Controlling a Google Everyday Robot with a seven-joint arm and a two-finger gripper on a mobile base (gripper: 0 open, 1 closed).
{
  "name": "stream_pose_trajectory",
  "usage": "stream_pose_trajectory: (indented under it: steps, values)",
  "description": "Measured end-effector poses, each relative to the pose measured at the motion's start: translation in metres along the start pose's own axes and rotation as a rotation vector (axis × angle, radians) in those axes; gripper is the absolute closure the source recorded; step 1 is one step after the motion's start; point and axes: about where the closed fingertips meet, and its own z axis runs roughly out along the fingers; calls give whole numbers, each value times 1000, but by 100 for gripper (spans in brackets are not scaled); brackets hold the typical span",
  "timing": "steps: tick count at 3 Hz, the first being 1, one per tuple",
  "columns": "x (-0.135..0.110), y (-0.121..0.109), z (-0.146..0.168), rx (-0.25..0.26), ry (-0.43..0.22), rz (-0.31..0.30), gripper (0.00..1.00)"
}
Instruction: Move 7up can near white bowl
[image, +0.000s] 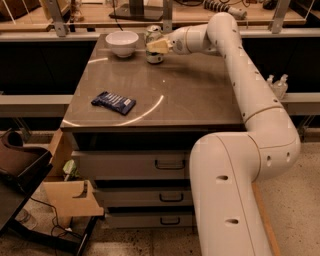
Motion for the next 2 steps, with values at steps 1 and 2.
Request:
stream_pose_trajectory:
  steps: [1, 2]
  values:
    - [2, 1, 3, -4, 2, 2, 63]
    - [3, 3, 6, -8, 4, 3, 39]
